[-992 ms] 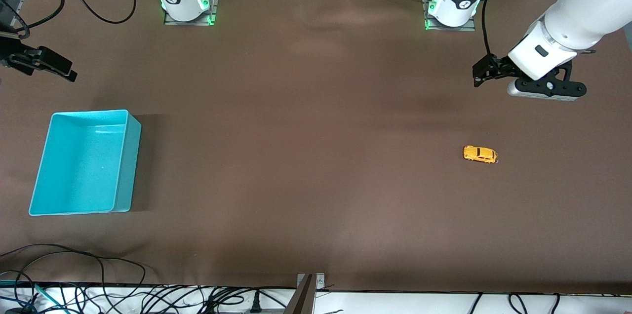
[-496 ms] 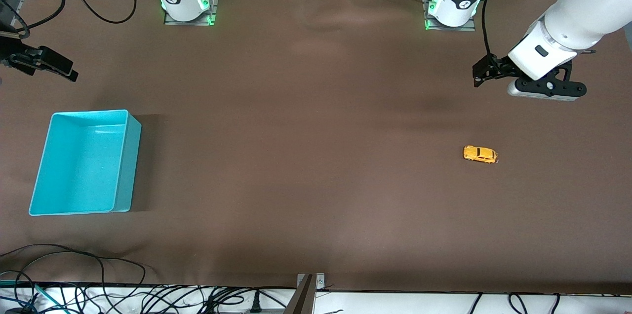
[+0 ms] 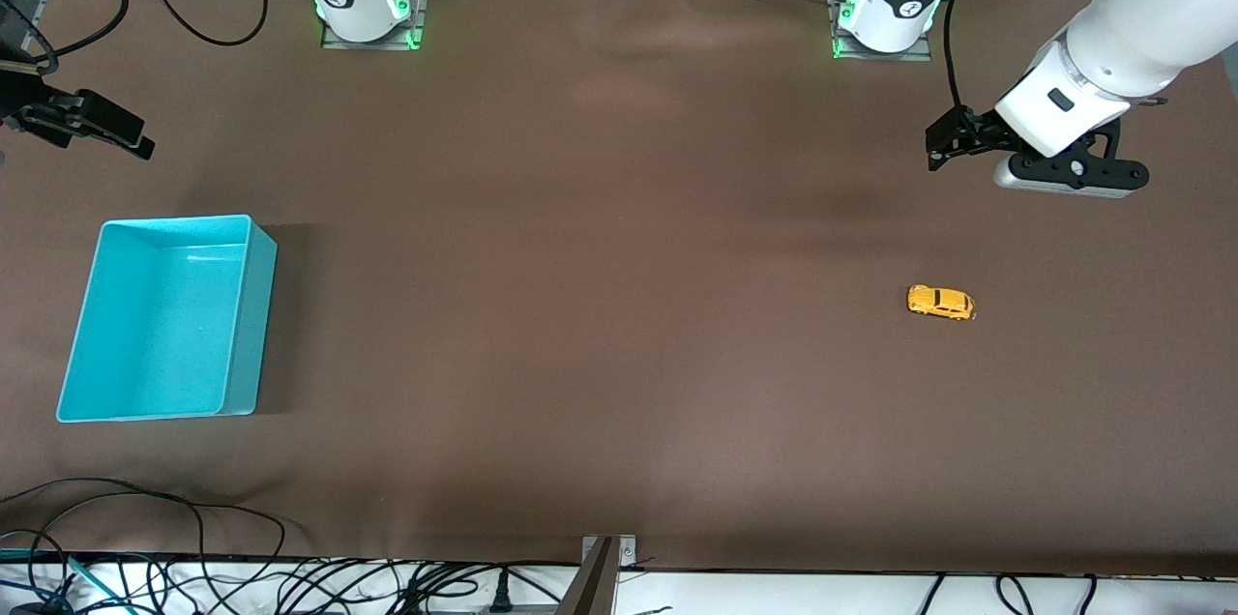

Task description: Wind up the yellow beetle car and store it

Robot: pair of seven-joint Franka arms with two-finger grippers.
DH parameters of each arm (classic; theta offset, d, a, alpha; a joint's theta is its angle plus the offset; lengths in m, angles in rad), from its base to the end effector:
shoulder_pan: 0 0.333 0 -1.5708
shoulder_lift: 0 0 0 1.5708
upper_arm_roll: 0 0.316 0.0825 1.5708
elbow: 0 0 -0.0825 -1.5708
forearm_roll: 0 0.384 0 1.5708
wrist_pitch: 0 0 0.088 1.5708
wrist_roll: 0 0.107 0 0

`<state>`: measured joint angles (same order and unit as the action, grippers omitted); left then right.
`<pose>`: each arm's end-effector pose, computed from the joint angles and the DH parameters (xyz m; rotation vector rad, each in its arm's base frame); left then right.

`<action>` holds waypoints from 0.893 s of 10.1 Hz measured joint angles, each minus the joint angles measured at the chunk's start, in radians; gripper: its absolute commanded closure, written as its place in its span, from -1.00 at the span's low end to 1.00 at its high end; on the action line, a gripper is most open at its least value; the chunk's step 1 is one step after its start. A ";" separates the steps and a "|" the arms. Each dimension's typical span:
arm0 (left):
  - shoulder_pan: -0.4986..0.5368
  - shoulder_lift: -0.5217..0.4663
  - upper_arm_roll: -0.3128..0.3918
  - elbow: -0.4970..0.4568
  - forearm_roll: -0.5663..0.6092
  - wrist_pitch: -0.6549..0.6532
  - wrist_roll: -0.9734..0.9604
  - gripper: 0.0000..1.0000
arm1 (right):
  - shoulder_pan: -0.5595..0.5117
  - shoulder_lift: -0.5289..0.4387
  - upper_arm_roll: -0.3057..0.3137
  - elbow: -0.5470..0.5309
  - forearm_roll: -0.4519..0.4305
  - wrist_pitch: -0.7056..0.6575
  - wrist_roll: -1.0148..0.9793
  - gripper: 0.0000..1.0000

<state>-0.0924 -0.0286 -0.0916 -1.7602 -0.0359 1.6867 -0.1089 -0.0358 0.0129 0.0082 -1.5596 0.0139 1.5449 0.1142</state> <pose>0.5388 -0.1044 0.5603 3.1127 -0.1091 -0.0768 0.5556 -0.0138 0.6204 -3.1206 0.2214 0.0441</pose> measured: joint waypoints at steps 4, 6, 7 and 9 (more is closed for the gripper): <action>0.000 0.000 0.000 0.000 0.000 0.000 0.000 -1.00 | 0.000 0.000 -0.001 0.000 0.002 0.000 -0.006 -1.00; 0.000 0.000 0.000 0.000 0.000 0.000 0.000 -1.00 | 0.000 0.000 -0.001 0.000 0.004 0.000 -0.007 -1.00; 0.000 0.000 0.000 0.000 0.000 0.000 0.000 -1.00 | 0.000 0.000 -0.002 0.000 0.005 0.000 -0.007 -1.00; 0.000 0.000 0.000 0.000 0.004 0.000 0.000 -1.00 | -0.001 0.000 -0.016 0.000 0.018 -0.005 -0.012 -1.00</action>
<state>-0.0920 -0.0285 -0.0916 -1.7602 -0.0315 1.6868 -0.1089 -0.0366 0.0125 -0.0078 -1.5596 0.0321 1.5398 0.1024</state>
